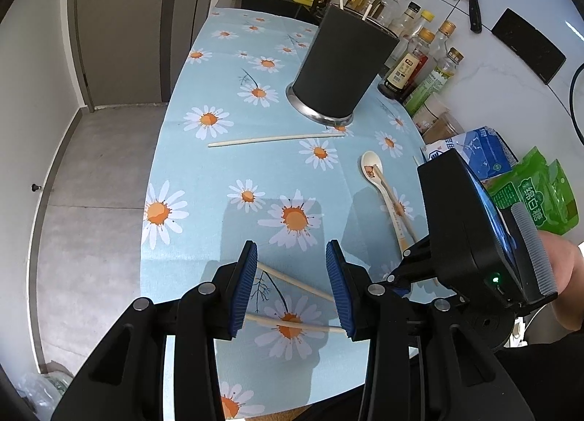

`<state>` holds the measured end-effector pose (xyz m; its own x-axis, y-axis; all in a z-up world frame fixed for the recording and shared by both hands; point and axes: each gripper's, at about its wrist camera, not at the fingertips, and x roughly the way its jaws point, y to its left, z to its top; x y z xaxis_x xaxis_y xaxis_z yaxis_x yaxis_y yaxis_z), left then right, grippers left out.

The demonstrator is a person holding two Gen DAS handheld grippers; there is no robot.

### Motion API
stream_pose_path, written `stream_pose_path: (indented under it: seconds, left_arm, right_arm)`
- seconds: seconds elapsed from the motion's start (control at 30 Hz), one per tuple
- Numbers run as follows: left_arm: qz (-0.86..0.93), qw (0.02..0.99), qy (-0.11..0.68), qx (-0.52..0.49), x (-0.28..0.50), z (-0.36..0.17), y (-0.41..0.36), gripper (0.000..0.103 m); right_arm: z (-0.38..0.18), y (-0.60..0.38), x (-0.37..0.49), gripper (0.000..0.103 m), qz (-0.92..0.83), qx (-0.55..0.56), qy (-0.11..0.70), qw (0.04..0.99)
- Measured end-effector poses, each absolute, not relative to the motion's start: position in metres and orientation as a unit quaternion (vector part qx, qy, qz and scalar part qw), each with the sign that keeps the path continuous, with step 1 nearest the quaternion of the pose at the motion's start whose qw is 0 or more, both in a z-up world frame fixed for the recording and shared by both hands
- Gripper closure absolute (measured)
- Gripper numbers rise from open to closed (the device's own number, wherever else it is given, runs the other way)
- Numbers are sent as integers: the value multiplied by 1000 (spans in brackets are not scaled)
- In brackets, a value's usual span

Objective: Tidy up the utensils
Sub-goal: 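Close the right gripper on a wooden chopstick and lift it upright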

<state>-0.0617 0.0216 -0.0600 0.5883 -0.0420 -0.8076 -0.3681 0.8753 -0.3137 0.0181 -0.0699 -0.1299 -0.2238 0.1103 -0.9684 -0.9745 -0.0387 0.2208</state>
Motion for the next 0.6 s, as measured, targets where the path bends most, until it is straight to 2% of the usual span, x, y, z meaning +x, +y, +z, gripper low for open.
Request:
stream_pose_path:
  seconds: [0.3, 0.6]
  left_arm:
    - [88, 862, 443, -228, -58, -58, 21, 65]
    - [53, 867, 439, -227, -36, -52, 18, 65]
  right_arm:
    - [-124, -77, 41, 97, 578, -400, 520, 486]
    - [-99, -105, 95, 97, 555, -321, 544, 541]
